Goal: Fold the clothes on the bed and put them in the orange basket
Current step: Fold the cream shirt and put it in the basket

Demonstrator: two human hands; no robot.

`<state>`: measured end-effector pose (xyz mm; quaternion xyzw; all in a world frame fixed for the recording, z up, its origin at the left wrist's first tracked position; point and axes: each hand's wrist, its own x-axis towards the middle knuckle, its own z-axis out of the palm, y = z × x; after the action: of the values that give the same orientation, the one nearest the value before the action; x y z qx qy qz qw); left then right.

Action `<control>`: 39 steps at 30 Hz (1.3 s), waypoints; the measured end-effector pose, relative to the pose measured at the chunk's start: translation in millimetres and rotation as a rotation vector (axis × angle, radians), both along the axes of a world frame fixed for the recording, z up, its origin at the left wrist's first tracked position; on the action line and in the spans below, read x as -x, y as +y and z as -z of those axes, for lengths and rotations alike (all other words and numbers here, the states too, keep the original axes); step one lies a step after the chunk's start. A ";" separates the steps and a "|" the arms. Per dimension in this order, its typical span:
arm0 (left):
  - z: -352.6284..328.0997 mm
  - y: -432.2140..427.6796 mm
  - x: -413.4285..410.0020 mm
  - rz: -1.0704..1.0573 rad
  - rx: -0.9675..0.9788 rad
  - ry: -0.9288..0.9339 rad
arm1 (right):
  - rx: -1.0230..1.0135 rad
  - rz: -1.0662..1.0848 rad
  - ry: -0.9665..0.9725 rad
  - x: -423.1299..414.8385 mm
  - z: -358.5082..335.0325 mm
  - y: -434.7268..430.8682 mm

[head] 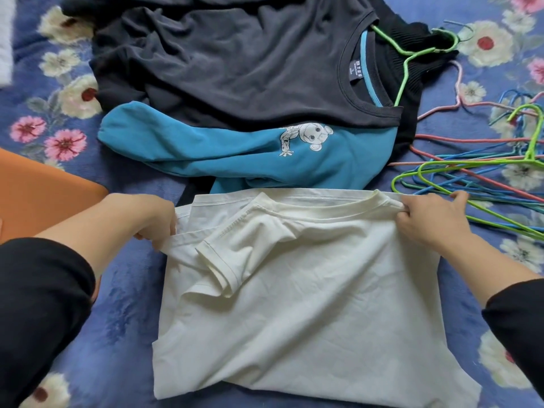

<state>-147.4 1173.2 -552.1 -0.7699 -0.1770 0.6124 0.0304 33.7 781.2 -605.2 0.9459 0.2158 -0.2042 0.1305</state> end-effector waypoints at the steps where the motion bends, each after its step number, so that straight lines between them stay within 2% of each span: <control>1: -0.1 -1.4 2.1 -0.017 0.006 0.040 | 0.018 0.014 0.001 -0.8 -2.8 1.9; 2: 2.5 -4.7 6.0 -0.014 0.006 0.065 | 0.035 0.021 -0.001 -0.3 -2.3 1.6; 4: 5.3 -7.3 18.4 0.016 -0.018 -0.009 | 0.041 0.023 0.002 -0.6 -4.6 1.2; 7: 11.4 6.1 32.3 -0.024 0.023 -0.317 | 0.041 -0.001 0.036 -1.2 -10.2 2.2; 10: -2.4 15.2 29.8 -0.403 0.287 -0.856 | 0.035 -0.009 0.050 -2.7 -14.3 4.4; 12: -14.9 18.2 23.2 -0.713 0.528 -1.020 | 0.006 0.030 0.024 -3.0 -16.9 5.2; 14: -23.0 21.6 24.4 -0.912 0.653 -0.999 | 0.004 0.075 -0.006 -1.6 -17.5 2.9; 15: -25.0 23.9 27.2 -0.913 0.622 -0.996 | -0.003 0.094 -0.041 -1.6 -16.5 0.2; 19: -18.5 42.2 35.5 -0.547 0.190 -1.088 | -0.068 0.200 -0.166 -7.0 -10.7 -8.2; 21: -17.8 43.1 29.9 -0.426 0.052 -1.186 | -0.101 0.217 -0.200 -8.1 -6.3 -7.8; 26: 10.9 10.2 12.0 -0.434 -0.204 -1.352 | -0.318 0.264 -0.153 -1.3 8.2 -6.4; 28: 20.2 -18.6 10.4 -0.472 -0.065 -1.356 | -0.379 0.251 -0.126 2.0 8.0 -5.5; 30: 32.2 -51.5 10.8 -0.612 0.101 -1.199 | -0.409 0.233 -0.115 3.4 4.6 -3.9; 32: 44.7 -71.2 9.7 -0.633 0.087 -1.067 | -0.411 0.237 -0.115 4.3 -0.7 -3.0; 33: 47.1 -77.3 8.2 -0.607 0.053 -1.058 | -0.413 0.244 -0.118 4.4 -3.6 -2.5; 35: 42.9 -79.4 4.5 -0.692 0.132 -1.142 | -0.418 0.261 -0.138 4.6 -9.4 -2.2; 37: 31.1 -72.9 1.7 -0.898 0.353 -1.302 | -0.445 0.293 -0.183 3.9 -15.0 -1.5; 39: 14.3 -60.7 -2.5 -1.003 0.405 -1.473 | -0.495 0.356 -0.209 2.5 -21.7 2.4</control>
<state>-144.8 1112.5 -566.4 -0.7894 -0.3545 -0.0729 -0.4958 31.2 783.6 -583.5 0.9876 0.0756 -0.0671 -0.1200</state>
